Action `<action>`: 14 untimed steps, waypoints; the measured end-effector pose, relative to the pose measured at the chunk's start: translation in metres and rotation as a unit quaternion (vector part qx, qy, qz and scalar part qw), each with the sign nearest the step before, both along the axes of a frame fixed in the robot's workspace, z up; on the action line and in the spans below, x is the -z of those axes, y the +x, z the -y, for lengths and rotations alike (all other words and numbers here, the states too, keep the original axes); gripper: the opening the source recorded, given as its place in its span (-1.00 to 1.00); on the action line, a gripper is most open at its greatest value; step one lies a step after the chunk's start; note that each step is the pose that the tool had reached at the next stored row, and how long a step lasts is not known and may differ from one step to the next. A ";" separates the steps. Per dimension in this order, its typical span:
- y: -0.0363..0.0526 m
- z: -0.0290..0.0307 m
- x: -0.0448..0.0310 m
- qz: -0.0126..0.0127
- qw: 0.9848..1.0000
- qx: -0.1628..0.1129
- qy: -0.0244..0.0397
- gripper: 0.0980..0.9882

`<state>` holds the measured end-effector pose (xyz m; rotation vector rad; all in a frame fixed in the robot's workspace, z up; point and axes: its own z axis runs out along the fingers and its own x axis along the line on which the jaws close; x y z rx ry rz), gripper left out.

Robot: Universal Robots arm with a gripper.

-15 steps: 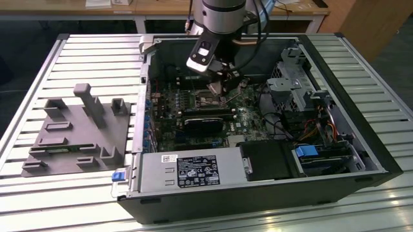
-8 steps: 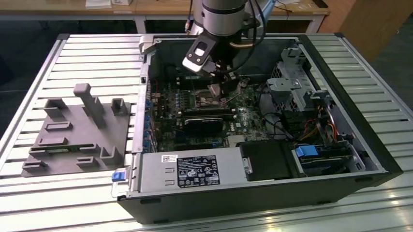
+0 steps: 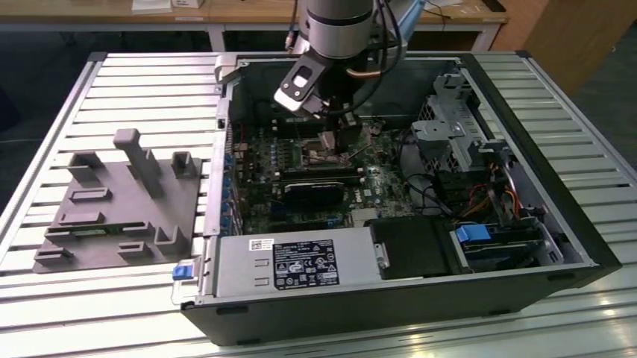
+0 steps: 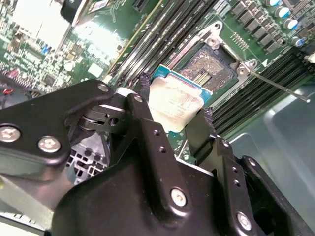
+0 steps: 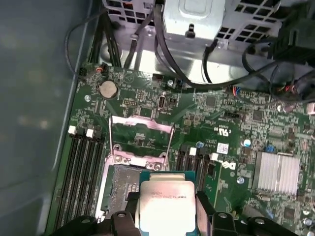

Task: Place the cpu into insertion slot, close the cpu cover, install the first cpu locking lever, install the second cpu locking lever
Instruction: 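Place the cpu into insertion slot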

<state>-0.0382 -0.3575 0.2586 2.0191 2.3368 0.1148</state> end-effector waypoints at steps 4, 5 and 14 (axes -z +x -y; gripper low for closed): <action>-0.0045 -0.0015 0.0024 0.000 1.000 0.009 0.000 -0.01; -0.0054 -0.0021 0.0031 0.000 1.000 0.011 0.000 -0.01; -0.0066 -0.0126 0.0095 0.000 1.000 0.025 0.000 -0.01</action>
